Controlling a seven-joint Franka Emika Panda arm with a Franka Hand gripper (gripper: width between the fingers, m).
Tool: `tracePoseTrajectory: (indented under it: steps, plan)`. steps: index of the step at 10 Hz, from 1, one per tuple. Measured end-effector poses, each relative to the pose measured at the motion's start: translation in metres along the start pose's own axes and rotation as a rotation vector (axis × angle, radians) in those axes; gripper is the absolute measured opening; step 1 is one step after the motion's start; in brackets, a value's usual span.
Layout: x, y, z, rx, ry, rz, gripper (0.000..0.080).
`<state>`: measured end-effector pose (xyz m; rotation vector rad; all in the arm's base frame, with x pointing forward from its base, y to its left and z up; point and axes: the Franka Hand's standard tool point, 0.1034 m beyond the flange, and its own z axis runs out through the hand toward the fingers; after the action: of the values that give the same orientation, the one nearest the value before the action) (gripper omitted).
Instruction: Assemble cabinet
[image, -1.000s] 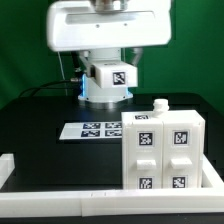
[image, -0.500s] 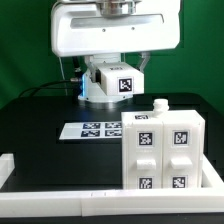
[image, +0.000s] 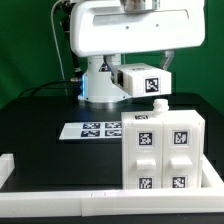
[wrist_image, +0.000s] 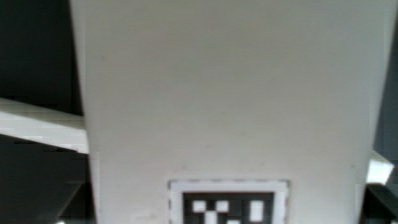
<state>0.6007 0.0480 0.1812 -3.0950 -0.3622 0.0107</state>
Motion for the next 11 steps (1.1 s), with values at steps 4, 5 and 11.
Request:
tracePoseTrajectory:
  steps: [4,5,11]
  plan:
    - [0.008,-0.012,0.007,0.006,0.004,-0.035,0.056]
    - [0.008,-0.012,0.007,0.006,0.003,-0.035,0.056]
    - [0.024,-0.011,0.013,0.007,0.024,-0.038,0.056]
